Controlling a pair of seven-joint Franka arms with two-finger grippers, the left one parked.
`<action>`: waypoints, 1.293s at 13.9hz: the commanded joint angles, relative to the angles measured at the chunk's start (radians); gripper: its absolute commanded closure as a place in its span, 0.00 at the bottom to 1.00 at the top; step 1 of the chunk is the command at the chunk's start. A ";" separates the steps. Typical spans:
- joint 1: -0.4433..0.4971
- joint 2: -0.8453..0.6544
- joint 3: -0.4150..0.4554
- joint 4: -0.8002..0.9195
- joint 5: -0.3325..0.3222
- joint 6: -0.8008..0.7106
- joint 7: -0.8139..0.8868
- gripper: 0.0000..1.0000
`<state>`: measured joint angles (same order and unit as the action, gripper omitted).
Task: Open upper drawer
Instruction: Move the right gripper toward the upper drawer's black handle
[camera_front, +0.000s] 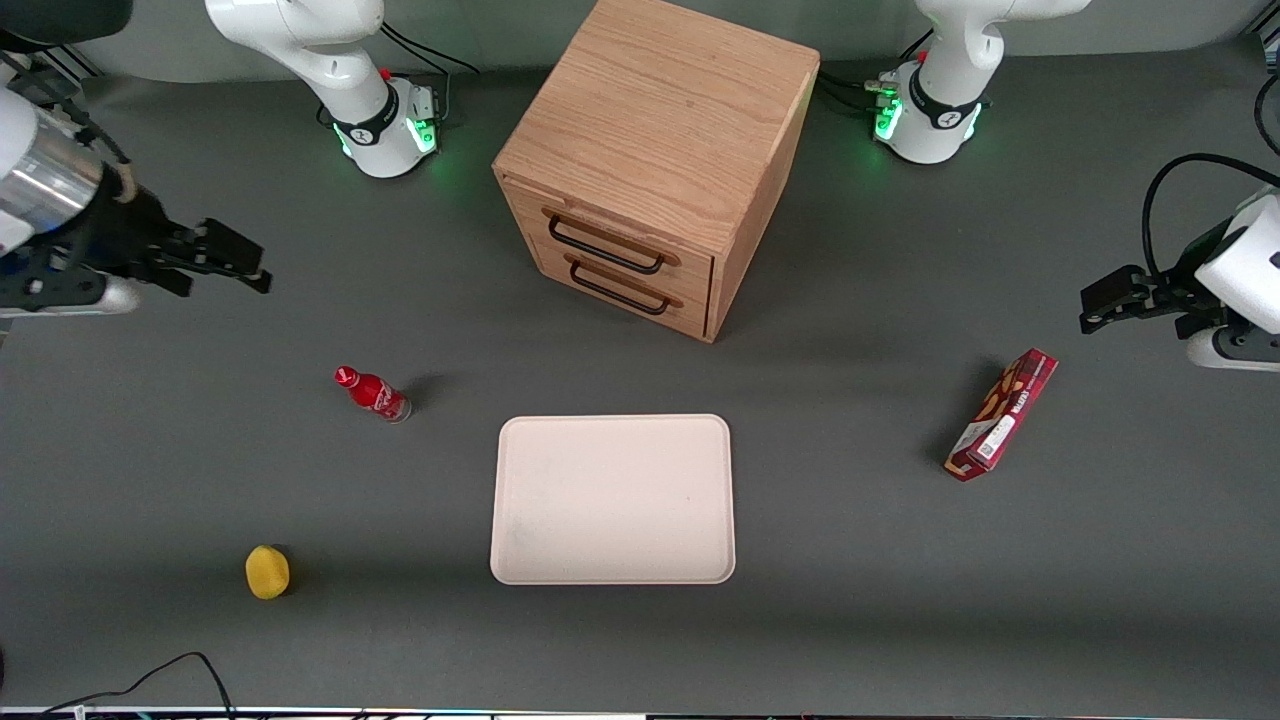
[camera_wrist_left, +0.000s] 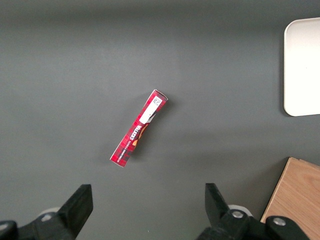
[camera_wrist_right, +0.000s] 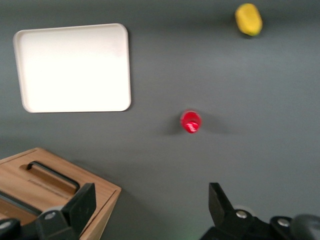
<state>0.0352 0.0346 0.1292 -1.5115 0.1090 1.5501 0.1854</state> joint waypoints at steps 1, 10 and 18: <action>0.073 0.108 -0.005 0.131 0.023 -0.018 -0.029 0.00; 0.350 0.284 -0.005 0.162 0.012 0.087 -0.153 0.00; 0.422 0.387 0.018 0.189 0.021 0.090 -0.446 0.00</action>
<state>0.4430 0.3902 0.1428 -1.3640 0.1157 1.6495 -0.1960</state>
